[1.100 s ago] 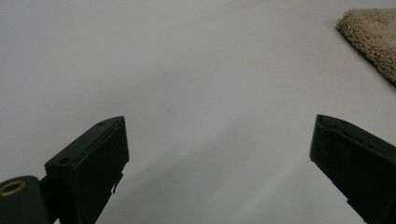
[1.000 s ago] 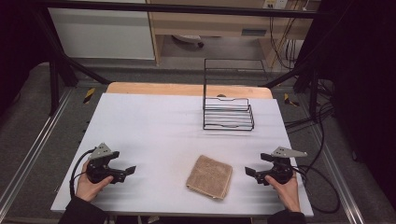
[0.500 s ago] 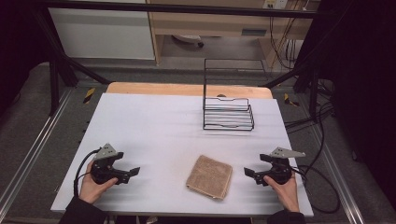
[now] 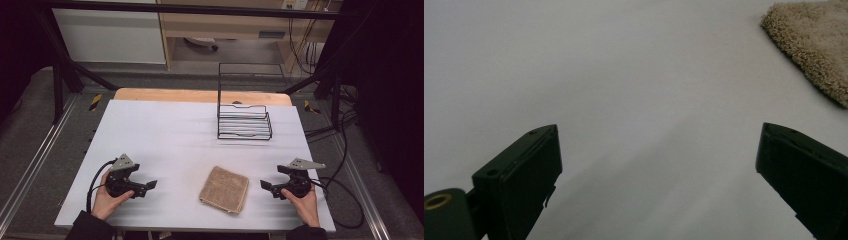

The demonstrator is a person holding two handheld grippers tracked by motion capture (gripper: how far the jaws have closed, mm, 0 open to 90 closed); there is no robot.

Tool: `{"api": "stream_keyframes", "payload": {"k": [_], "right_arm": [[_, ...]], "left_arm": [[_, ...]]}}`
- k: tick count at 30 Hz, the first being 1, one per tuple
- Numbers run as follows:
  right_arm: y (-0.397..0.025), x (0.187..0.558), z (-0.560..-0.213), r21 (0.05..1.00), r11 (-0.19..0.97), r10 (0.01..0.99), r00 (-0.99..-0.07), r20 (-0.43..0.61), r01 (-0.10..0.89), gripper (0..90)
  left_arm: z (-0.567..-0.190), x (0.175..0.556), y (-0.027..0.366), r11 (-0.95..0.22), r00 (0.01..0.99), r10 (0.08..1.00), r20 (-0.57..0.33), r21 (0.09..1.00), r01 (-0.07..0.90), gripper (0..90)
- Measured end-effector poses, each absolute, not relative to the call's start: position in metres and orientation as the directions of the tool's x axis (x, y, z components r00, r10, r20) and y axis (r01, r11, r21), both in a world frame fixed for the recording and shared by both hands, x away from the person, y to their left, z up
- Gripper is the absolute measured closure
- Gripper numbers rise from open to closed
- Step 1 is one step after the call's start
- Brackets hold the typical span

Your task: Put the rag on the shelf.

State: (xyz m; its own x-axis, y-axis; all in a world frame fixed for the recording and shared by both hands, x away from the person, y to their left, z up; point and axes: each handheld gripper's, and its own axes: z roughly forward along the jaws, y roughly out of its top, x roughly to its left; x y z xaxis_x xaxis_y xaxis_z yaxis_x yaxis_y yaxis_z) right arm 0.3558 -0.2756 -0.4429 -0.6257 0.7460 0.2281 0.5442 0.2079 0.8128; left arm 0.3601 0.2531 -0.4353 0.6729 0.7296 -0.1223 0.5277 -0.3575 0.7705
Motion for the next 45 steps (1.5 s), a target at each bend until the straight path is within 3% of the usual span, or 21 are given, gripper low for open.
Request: {"api": "stream_keyframes", "payload": {"k": [29, 45], "right_arm": [[-0.271, 0.356, -0.443, 0.814, 0.209, 0.747, -0.626, 0.224, 0.541, 1.0], [-0.271, 0.356, -0.443, 0.814, 0.208, 0.748, -0.625, 0.225, 0.542, 1.0]], "left_arm": [[-0.425, 0.350, 0.155, -0.430, 0.746, 0.649, -0.148, 0.737, 0.521, 12.7], [-0.435, 0.342, 0.098, -0.502, 0.787, 0.598, -0.153, 0.694, 0.516, 36.6]]}}
